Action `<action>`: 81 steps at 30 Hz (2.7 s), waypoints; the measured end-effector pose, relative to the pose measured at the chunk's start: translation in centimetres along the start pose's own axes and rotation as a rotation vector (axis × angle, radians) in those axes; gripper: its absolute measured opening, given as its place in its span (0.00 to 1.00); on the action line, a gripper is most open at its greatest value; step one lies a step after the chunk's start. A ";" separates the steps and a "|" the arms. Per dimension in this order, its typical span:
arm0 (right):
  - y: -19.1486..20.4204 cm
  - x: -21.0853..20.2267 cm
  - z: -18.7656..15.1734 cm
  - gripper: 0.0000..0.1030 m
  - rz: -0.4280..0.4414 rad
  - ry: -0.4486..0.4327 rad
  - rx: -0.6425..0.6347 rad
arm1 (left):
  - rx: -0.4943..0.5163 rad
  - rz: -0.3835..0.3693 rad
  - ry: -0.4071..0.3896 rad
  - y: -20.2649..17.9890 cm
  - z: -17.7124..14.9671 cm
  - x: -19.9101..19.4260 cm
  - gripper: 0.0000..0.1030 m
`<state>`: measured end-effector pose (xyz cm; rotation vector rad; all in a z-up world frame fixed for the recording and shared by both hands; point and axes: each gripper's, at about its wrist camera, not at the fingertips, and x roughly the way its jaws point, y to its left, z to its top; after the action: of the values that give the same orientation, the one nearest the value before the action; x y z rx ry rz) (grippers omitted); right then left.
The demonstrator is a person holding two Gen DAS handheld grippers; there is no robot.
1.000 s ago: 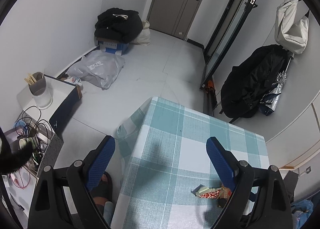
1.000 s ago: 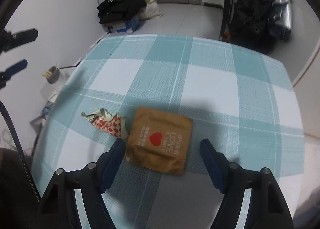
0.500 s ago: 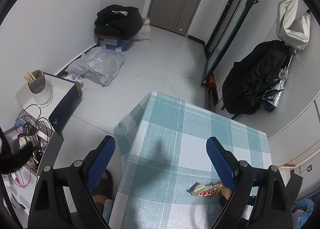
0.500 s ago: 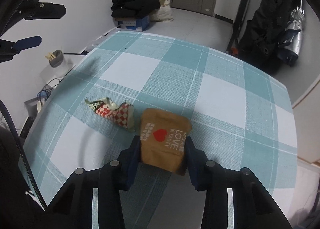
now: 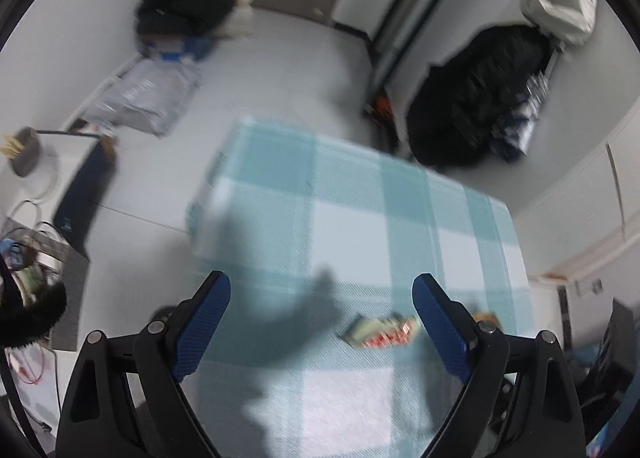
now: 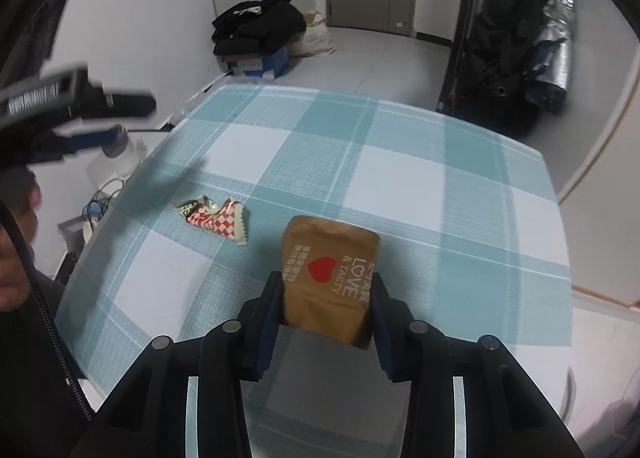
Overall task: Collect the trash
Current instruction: 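Grasp the red-white candy wrapper with the left gripper while right holds packet, then carry candy wrapper in left gripper while right carries gold packet to bin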
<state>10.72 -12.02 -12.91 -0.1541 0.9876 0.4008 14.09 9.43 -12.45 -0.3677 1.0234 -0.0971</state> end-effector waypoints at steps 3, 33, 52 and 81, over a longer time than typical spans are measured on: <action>-1.0 -1.0 -0.3 0.38 -0.002 -0.013 0.025 | 0.029 -0.022 0.057 -0.7 -0.5 1.2 0.88; -4.7 -7.6 -2.8 0.38 0.018 -0.133 0.122 | 0.270 0.095 0.075 -5.0 -4.1 3.6 0.32; -7.0 -12.9 -2.8 0.38 0.021 -0.245 0.154 | 0.332 0.101 0.135 -6.7 -4.4 3.5 0.14; -19.2 -22.4 -6.9 0.38 -0.068 -0.407 0.321 | 0.418 -0.219 0.052 -23.1 -4.8 -1.9 0.12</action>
<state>2.12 -37.54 1.07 0.1794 0.6308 0.1946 11.12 -12.90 -5.19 -0.0934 0.9828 -0.5114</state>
